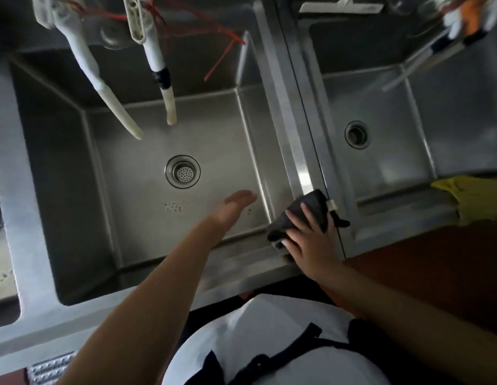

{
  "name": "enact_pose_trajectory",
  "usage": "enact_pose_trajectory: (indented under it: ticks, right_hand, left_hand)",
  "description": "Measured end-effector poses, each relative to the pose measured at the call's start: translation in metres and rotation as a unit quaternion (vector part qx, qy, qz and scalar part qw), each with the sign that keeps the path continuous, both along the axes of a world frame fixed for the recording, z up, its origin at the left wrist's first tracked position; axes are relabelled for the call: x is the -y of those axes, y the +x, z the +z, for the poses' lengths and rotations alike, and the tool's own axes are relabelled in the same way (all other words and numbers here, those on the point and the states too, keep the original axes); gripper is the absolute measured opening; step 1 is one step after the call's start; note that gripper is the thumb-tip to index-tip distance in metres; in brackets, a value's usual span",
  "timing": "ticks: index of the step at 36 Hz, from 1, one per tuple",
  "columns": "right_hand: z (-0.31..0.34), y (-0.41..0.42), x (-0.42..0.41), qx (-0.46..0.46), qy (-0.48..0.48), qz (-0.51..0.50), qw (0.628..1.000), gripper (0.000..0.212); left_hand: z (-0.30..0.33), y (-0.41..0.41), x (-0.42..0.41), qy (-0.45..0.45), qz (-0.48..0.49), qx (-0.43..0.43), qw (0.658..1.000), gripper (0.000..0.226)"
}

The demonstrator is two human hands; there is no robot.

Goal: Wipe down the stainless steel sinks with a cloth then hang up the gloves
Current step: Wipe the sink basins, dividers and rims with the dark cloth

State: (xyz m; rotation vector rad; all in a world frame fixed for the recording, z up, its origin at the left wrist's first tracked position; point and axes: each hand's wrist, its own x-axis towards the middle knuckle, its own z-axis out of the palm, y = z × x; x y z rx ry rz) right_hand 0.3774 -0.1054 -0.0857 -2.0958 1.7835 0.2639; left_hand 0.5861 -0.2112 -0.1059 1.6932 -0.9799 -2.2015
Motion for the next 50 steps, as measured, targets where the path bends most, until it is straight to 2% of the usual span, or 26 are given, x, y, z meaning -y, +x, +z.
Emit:
enact_pose_trajectory:
  ticks: [4,7,11,17,18,20,22,24,29,33,35,38,40,42,45,47,50]
  right_hand:
    - [0.001,0.028,0.001,0.105,0.035,-0.151,0.982,0.03]
    - [0.008,0.042,0.011,0.231,0.098,-0.22,0.943,0.033]
    - [0.022,0.061,0.029,0.44,0.145,-0.293,0.836,0.021]
    - [0.014,0.085,0.066,0.567,0.291,-0.404,0.656,0.021]
    - [0.007,0.088,0.072,0.577,0.308,-0.407,0.638,0.023]
    - [-0.008,0.096,0.085,0.58,0.314,-0.413,0.628,0.024]
    - [-0.028,0.105,0.098,0.562,0.297,-0.435,0.638,0.023]
    - [-0.047,0.115,0.111,0.546,0.257,-0.432,0.669,0.02]
    - [-0.093,0.135,0.152,0.459,0.136,-0.35,0.805,0.023]
    - [-0.134,0.13,0.189,0.287,0.014,-0.224,0.931,0.047]
    - [-0.15,0.124,0.197,0.174,0.072,-0.176,0.966,0.054]
    - [-0.158,0.118,0.191,0.098,0.201,-0.096,0.97,0.056]
    - [-0.148,0.114,0.183,0.089,0.221,-0.061,0.969,0.058]
    - [-0.125,0.11,0.181,0.11,0.184,-0.045,0.976,0.056]
    - [-0.074,0.098,0.193,0.182,0.035,-0.01,0.983,0.047]
    - [-0.042,0.085,0.211,0.198,-0.09,0.03,0.976,0.043]
    - [-0.011,0.059,0.253,0.129,-0.191,0.051,0.972,0.048]
  left_hand:
    - [-0.005,-0.02,-0.012,0.118,-0.04,-0.044,0.991,0.035]
    - [-0.009,-0.011,-0.022,0.184,-0.024,-0.085,0.979,0.026]
    - [-0.01,0.026,-0.023,0.213,0.101,-0.129,0.963,0.022]
    - [-0.009,0.086,-0.019,0.193,0.228,-0.167,0.94,0.044]
    - [-0.01,0.091,-0.02,0.182,0.232,-0.166,0.941,0.046]
    - [-0.013,0.091,-0.02,0.171,0.238,-0.169,0.941,0.048]
    - [-0.021,0.083,-0.017,0.169,0.261,-0.172,0.935,0.049]
    - [-0.03,0.069,-0.01,0.159,0.297,-0.183,0.924,0.044]
    - [-0.071,0.03,0.028,0.168,0.377,-0.271,0.869,0.061]
    - [-0.113,0.028,0.059,0.19,0.41,-0.331,0.828,0.072]
    - [-0.135,0.031,0.067,0.205,0.447,-0.294,0.819,0.065]
    - [-0.161,0.035,0.066,0.208,0.472,-0.111,0.85,0.042]
    - [-0.171,0.039,0.057,0.177,0.412,0.07,0.891,0.02]
    - [-0.174,0.038,0.047,0.084,0.319,0.203,0.922,0.021]
    - [-0.171,0.026,0.048,-0.091,0.158,0.265,0.947,0.023]
    - [-0.176,0.012,0.058,-0.17,-0.005,0.284,0.944,0.031]
    - [-0.191,-0.009,0.079,-0.227,-0.177,0.358,0.888,0.057]
